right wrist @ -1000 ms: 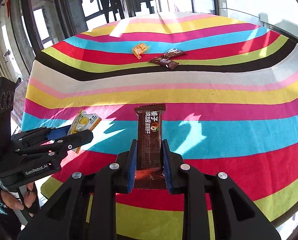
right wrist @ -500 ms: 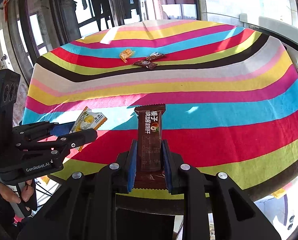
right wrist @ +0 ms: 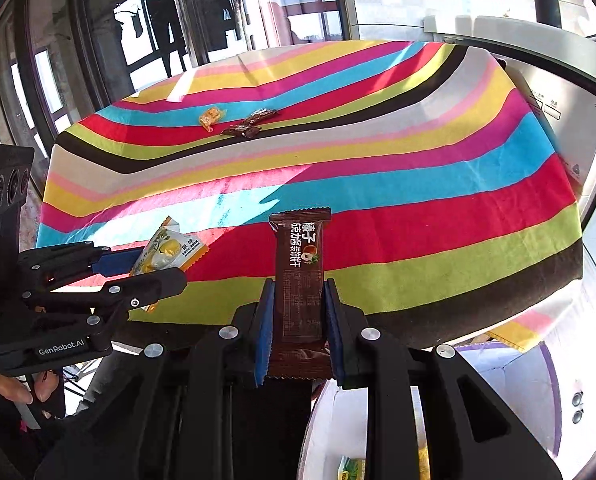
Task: Organize snacks
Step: 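Carry the chocolate bar and white-green packet over to the white box, then open both tools over the white box to drop the packets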
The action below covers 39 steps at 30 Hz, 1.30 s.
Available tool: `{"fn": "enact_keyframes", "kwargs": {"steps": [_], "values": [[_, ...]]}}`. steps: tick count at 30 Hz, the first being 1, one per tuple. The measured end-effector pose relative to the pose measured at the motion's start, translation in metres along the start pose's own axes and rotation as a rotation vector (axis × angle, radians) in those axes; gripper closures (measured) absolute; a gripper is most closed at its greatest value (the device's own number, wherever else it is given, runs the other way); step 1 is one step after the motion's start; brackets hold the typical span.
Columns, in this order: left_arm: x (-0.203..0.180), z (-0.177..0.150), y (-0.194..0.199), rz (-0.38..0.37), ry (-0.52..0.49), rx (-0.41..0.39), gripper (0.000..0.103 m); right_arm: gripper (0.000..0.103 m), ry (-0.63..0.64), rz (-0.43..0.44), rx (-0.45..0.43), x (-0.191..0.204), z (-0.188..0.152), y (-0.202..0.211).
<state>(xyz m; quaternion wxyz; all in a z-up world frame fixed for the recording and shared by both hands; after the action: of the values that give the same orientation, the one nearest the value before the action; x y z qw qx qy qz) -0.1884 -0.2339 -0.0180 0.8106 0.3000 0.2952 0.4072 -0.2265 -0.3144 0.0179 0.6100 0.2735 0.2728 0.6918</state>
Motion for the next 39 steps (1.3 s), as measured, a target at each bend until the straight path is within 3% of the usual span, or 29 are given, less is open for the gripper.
{"fn": "enact_keyframes", "kwargs": {"steps": [9, 19, 30, 32, 33, 34, 35, 36, 37, 39], "values": [[-0.053, -0.01, -0.009, -0.079, -0.101, 0.06, 0.062, 0.079, -0.068, -0.075, 0.004, -0.038, -0.028, 0.026], [-0.136, -0.033, -0.034, -0.196, -0.284, 0.171, 0.061, 0.079, -0.187, -0.182, 0.034, -0.096, -0.074, 0.054], [-0.195, -0.078, -0.056, -0.278, -0.429, 0.271, 0.059, 0.078, -0.312, -0.317, 0.179, -0.149, -0.149, 0.065], [-0.202, -0.086, -0.057, -0.303, -0.451, 0.285, 0.058, 0.074, -0.327, -0.335, 0.217, -0.155, -0.161, 0.065], [-0.204, -0.091, -0.057, -0.324, -0.464, 0.296, 0.053, 0.074, -0.335, -0.342, 0.241, -0.158, -0.165, 0.064], [-0.206, -0.095, -0.057, -0.33, -0.478, 0.304, 0.039, 0.067, -0.347, -0.359, 0.26, -0.162, -0.169, 0.064], [-0.206, -0.096, -0.058, -0.325, -0.483, 0.299, 0.031, 0.048, -0.365, -0.381, 0.267, -0.167, -0.172, 0.066], [-0.204, -0.095, -0.057, -0.317, -0.482, 0.286, 0.019, 0.038, -0.384, -0.391, 0.261, -0.171, -0.172, 0.069], [-0.201, -0.091, -0.056, -0.313, -0.473, 0.273, 0.014, 0.031, -0.394, -0.388, 0.242, -0.172, -0.169, 0.072], [-0.188, -0.078, -0.054, -0.304, -0.431, 0.249, 0.011, 0.031, -0.394, -0.386, 0.214, -0.172, -0.162, 0.076]]}}
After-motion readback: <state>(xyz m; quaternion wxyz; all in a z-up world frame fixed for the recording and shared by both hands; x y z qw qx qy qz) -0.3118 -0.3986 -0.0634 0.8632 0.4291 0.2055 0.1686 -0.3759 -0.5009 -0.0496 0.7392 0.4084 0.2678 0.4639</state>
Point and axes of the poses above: each gripper's, at about its wrist camera, not at the fingertips, and y roughly against the way its jaws point, x to its left, z to its top, the point moved 8 cm from there along -y, roughly the way its jaws point, and after that the axes turned 9 degrees about y, right-handed, at the moved point
